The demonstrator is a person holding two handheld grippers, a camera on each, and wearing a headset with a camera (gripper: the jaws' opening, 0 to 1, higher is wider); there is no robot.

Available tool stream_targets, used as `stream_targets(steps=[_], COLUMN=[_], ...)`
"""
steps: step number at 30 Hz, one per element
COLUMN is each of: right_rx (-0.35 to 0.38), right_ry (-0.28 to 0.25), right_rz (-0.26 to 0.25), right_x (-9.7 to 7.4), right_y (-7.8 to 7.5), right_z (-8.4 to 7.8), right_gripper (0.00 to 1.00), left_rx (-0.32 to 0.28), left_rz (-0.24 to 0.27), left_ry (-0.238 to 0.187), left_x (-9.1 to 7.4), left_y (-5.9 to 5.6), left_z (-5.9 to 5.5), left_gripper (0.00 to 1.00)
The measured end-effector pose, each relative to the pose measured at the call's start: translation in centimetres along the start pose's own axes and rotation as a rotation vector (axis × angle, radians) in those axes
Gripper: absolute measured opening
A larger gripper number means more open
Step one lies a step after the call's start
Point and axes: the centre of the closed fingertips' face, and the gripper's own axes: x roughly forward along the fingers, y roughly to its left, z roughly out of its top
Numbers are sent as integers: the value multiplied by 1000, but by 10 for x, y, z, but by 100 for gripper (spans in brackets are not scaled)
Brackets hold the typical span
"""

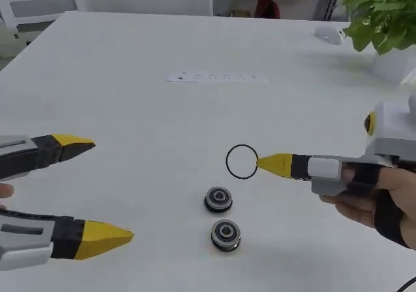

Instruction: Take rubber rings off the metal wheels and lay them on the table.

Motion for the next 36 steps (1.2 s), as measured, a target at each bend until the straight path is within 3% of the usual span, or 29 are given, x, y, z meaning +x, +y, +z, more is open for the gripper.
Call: stream_targets(steps=[3,7,12,14,17,20,25,29,36], right_rx=[6,2,-73,-103,-212,-218,-280,-273,-300], right_ry=[5,12,64,64,59,62,48,77,178], right_rz=[28,73,103,113,122,127,97,110,109], right_x=[7,16,27,31,36,41,52,60,72], right_y=[9,25,46,51,59,68,72,75,73], right_z=[-1,-2,-12,-13,-12,-12,-8,-11,-28], right_gripper=[0,0,0,0,0,0,0,0,0], left_rx=[-27,-26,-60,-62,-68,-76,-92,-111,-137], left_rz=[14,19,10,19,28,28,61,82,116], left_ry=[-9,10,12,18,15,15,21,19,8], left_x=[-6,-11,-13,-13,-14,-18,-26,-33,-42], left_y=[1,0,-2,-2,-1,-1,4,6,10], left_z=[-4,-14,-21,-24,-26,-31,-39,-45,-52], left_gripper=[85,88,91,91,92,92,92,92,93])
